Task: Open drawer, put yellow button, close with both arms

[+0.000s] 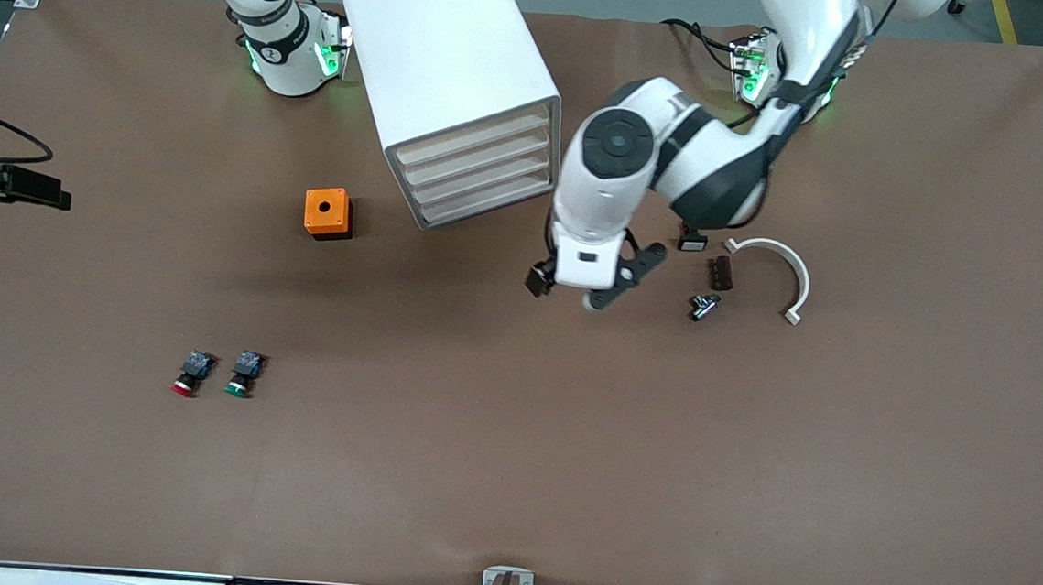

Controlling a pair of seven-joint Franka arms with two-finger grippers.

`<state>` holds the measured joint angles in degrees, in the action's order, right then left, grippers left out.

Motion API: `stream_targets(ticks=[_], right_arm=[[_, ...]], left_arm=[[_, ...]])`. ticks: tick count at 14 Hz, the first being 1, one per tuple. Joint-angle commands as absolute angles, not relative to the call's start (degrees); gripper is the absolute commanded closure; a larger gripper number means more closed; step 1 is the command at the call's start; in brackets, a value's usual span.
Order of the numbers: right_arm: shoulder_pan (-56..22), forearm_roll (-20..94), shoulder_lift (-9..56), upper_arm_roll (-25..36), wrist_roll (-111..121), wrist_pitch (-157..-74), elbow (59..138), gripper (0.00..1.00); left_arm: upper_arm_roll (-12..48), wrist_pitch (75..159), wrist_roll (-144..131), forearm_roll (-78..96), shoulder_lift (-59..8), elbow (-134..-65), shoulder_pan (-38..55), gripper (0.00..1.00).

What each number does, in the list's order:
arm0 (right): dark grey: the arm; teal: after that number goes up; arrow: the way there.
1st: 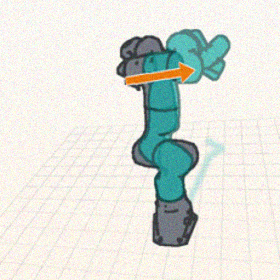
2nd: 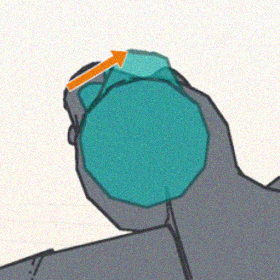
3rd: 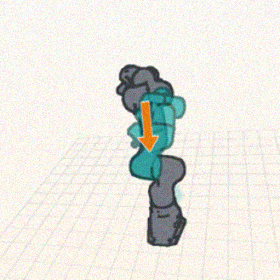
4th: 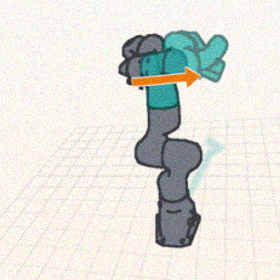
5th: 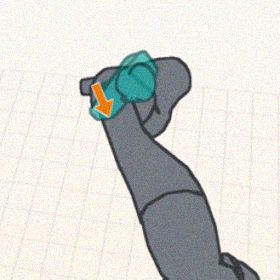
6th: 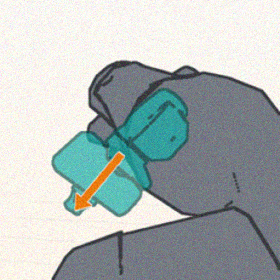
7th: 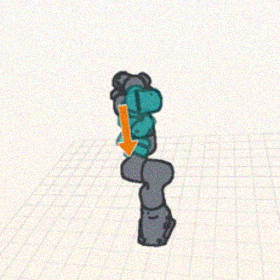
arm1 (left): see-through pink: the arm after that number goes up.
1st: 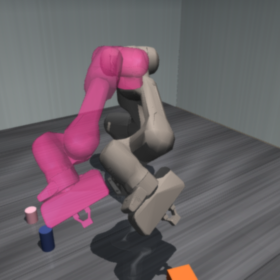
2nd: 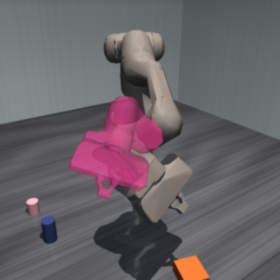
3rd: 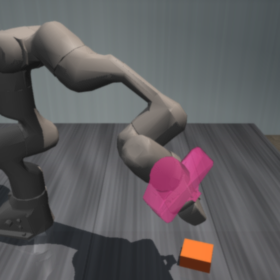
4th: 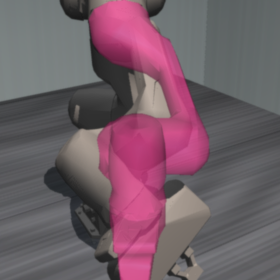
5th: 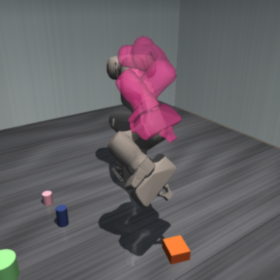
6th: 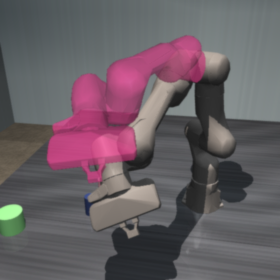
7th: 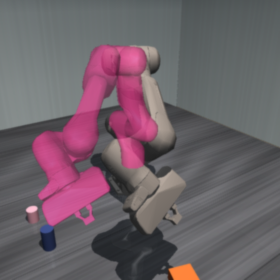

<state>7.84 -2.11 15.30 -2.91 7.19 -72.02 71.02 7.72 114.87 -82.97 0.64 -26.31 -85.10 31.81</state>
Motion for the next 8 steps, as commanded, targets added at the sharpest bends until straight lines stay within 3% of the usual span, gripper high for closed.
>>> stream_targets(ticks=[1,8], right_arm=[[9.0,-1.1,14.8,-3.5,6.4,-70.3,69.0,0.00],[9.0,0.2,12.2,-4.0,6.5,-68.8,70.9,0.00]], left_arm=[[8.3,113.5,-79.2,-0.4,-21.5,-85.8,27.2,0.00],[8.3,100.3,-61.5,-0.4,-10.6,-85.8,15.6,0.00]])
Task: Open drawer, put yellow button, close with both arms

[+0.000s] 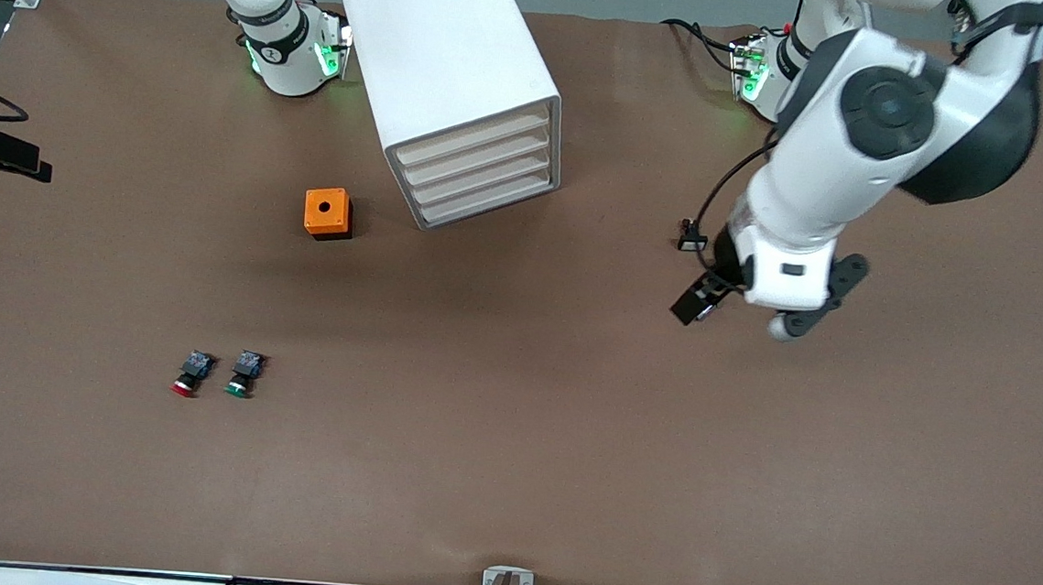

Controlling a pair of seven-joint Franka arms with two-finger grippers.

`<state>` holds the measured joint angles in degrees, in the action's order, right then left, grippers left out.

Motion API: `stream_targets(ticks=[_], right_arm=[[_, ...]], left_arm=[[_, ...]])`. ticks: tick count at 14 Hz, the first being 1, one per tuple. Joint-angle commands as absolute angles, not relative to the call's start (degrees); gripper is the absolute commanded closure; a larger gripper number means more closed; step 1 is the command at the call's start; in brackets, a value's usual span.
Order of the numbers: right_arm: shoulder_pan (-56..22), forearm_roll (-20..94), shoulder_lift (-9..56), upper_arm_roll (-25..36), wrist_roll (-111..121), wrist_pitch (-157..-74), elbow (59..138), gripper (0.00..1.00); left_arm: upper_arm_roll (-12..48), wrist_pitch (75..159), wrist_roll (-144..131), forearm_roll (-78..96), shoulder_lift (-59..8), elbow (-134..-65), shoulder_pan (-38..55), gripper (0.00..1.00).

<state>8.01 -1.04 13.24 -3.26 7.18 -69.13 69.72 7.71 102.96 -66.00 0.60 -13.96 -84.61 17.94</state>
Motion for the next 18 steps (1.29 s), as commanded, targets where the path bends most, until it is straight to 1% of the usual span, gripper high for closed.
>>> stream_targets(ticks=[1,4,8,10,13,14,18], right_arm=[[9.2,1.7,12.1,-3.7,6.4,-68.6,70.9,0.00],[11.2,5.0,10.6,-3.5,6.7,-68.0,72.0,0.00],[7.1,3.3,7.9,-2.3,6.7,-70.0,72.4,0.00],[3.8,2.0,5.1,1.0,6.6,-72.0,76.6,0.00],[4.0,2.0,-4.0,1.5,6.6,-81.4,90.2,0.00],[3.9,2.0,-5.8,1.4,6.6,-83.2,92.4,0.00],[4.0,1.8,-6.3,1.3,6.8,-84.5,92.9,0.00]], left_arm=[[8.3,99.5,-58.6,-0.4,-9.9,-85.8,14.5,0.00],[8.5,95.9,-51.9,-0.4,-7.0,-86.0,10.6,0.00],[8.5,90.4,-37.6,-0.4,-2.6,-86.6,5.5,0.00],[8.4,87.4,-28.8,-0.4,-0.6,-86.7,3.3,0.00],[8.3,86.8,-15.9,-0.4,3.5,-90.6,-0.6,0.00],[8.3,86.8,-12.8,-0.4,4.4,-91.4,-1.1,0.00],[7.4,87.0,-7.2,-0.4,8.9,-95.9,-1.6,0.00]])
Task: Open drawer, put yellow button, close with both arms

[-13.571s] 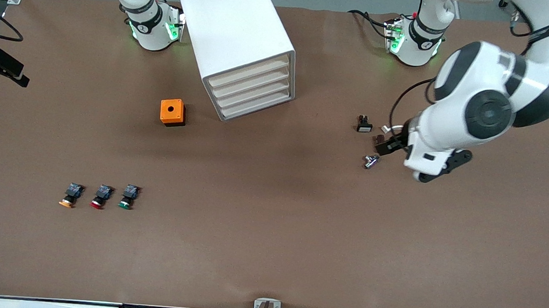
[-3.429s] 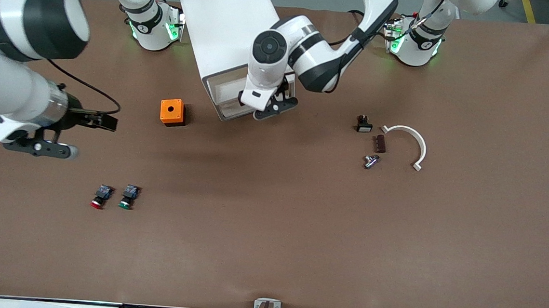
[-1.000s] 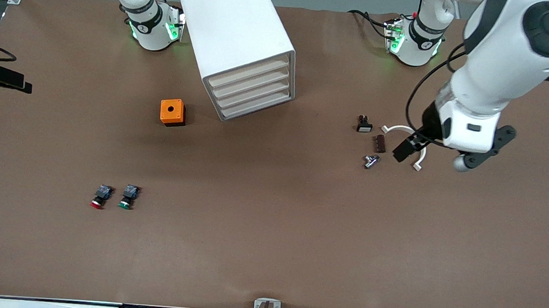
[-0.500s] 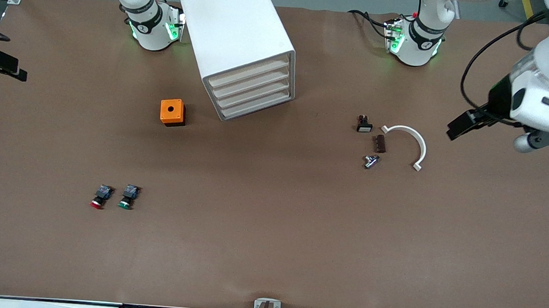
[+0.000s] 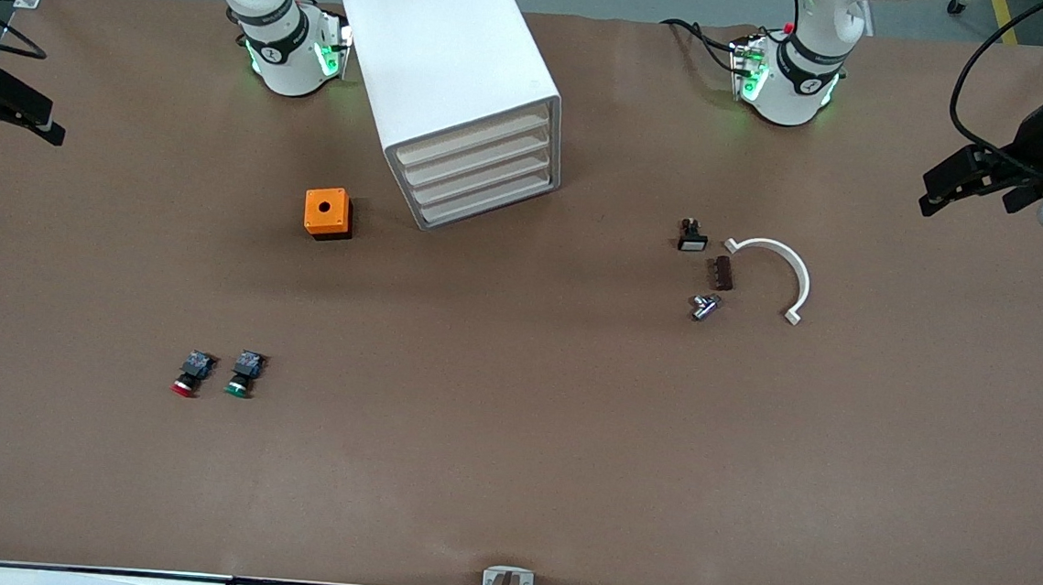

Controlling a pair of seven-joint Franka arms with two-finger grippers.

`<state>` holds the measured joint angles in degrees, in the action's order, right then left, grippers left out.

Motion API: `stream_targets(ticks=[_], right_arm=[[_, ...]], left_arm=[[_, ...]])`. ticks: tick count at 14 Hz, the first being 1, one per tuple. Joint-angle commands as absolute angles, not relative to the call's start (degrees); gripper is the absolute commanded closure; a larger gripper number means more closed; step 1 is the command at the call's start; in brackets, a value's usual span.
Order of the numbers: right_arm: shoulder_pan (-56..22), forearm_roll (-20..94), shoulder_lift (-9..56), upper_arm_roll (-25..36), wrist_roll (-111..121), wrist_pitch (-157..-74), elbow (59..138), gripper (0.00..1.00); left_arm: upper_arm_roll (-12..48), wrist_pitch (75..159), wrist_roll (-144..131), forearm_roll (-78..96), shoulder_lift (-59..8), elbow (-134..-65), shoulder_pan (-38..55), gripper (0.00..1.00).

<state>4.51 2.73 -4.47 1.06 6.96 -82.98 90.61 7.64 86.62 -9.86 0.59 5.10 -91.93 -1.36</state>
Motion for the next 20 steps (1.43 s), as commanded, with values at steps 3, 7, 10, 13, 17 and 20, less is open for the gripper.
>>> stream_targets(ticks=[3,7,10,13,17,20], right_arm=[[4.6,1.8,-6.4,1.3,6.8,-84.8,92.9,0.00],[4.7,1.8,-6.8,1.3,6.8,-84.9,93.0,0.00],[5.1,1.8,-6.7,1.2,6.8,-85.0,93.0,0.00],[5.2,1.8,-6.7,1.3,6.9,-85.1,93.0,0.00],[5.2,2.2,-6.6,1.4,6.9,-85.6,92.9,0.00],[5.3,2.2,-6.5,1.4,7.5,-87.0,93.0,0.00]], left_arm=[[5.8,87.8,-6.1,-0.3,11.1,-98.2,-0.4,0.00],[4.0,87.9,-6.2,-0.3,11.0,-98.2,2.9,0.00],[4.1,87.8,-6.5,-0.3,9.8,-96.4,2.7,0.00],[4.1,87.5,-6.4,-0.2,9.6,-96.1,2.5,0.00],[4.1,87.4,-7.4,-0.1,8.3,-94.6,2.5,0.00],[4.0,87.1,-7.3,-0.2,8.3,-94.1,2.3,0.00]])
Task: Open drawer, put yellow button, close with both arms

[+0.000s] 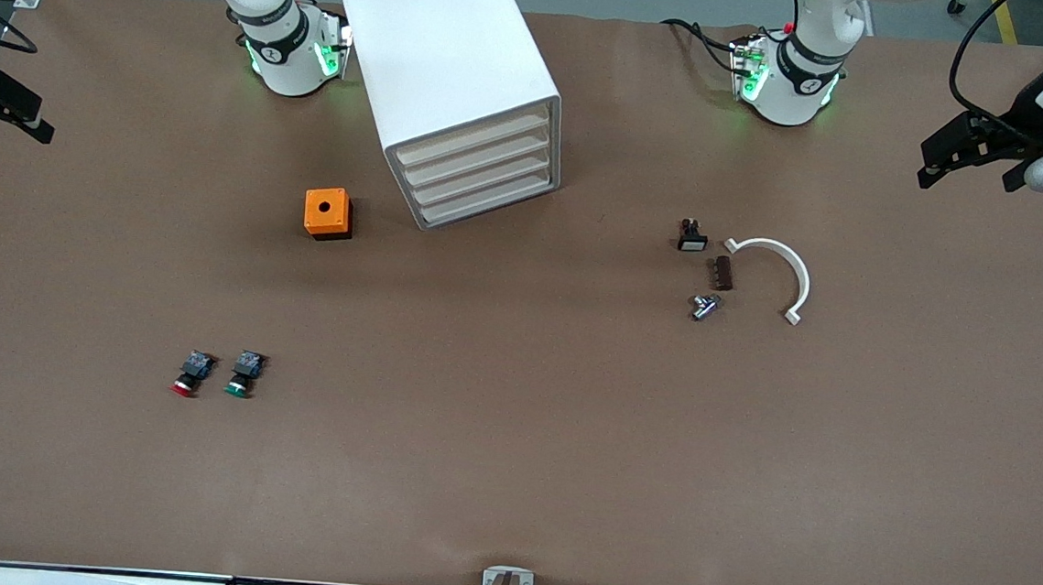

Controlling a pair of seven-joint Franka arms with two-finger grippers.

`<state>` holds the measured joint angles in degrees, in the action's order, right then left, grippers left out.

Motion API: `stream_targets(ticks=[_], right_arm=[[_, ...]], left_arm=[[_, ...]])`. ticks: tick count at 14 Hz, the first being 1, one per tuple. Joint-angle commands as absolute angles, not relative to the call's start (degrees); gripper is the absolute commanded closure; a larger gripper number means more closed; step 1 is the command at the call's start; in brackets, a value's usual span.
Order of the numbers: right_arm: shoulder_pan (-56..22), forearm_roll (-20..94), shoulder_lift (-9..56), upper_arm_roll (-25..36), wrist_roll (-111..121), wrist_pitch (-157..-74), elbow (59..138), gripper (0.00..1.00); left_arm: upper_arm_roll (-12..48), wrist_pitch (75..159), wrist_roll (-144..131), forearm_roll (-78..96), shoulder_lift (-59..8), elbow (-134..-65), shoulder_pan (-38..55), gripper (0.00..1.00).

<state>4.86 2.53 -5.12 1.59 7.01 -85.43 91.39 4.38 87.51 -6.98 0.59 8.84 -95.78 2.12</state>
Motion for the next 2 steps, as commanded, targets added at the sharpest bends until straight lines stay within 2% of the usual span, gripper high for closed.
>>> stream_targets(ticks=[1,2], right_arm=[[5.2,1.9,-6.5,1.4,7.6,-87.0,92.9,0.00],[5.2,1.8,-6.6,1.3,7.6,-86.9,93.0,0.00]], left_arm=[[4.0,86.7,-7.4,-0.3,8.2,-93.8,2.3,0.00],[4.0,86.3,-7.4,-0.3,8.1,-93.3,2.3,0.00]])
